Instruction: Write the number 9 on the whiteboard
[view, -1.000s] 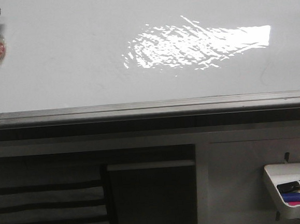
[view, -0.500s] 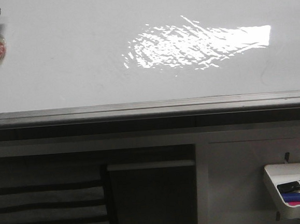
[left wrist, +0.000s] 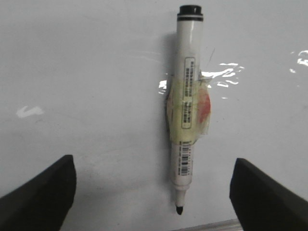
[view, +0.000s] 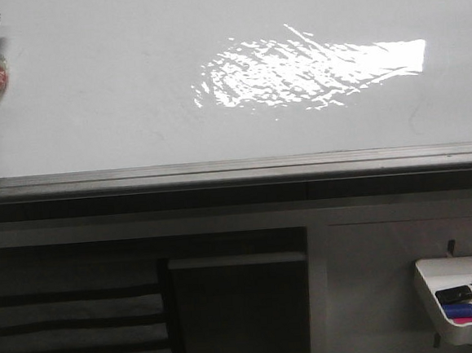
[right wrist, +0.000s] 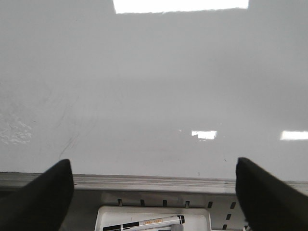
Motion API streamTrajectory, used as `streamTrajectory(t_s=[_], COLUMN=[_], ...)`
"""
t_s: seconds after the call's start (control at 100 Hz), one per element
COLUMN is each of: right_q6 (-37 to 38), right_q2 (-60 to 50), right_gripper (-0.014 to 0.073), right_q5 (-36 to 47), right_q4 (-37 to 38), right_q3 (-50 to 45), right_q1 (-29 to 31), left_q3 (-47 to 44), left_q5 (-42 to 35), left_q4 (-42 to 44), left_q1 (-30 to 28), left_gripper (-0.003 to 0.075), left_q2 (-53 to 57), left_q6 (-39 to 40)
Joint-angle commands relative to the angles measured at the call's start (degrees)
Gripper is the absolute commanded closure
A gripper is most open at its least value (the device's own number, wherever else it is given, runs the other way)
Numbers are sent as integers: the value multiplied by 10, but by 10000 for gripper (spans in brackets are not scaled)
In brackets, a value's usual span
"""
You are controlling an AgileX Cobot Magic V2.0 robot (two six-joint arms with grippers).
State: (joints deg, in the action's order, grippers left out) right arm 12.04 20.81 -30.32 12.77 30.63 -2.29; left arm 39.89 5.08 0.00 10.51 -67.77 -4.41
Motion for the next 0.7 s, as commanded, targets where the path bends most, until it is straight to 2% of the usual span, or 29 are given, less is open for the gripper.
streamTrajectory(t_s=[0.0,0.11,0.49,0.69], right_q6=[-6,-6,-6,-6], right_q2=[9,9,9,9], right_gripper=[-12,-12,-12,-12], right_q5=[46,46,46,46], right_q4=[5,5,5,5], right_q3=[17,17,17,17], right_q1=[3,3,3,3], left_q3=[16,16,16,16], left_q5=[-70,-86,-122,-122], left_q4=[0,0,0,0], left_q1=[6,6,6,6], left_gripper=[125,171,421,465], left_q2=[-16,-45,-78,-78], left_q6=[1,1,1,1])
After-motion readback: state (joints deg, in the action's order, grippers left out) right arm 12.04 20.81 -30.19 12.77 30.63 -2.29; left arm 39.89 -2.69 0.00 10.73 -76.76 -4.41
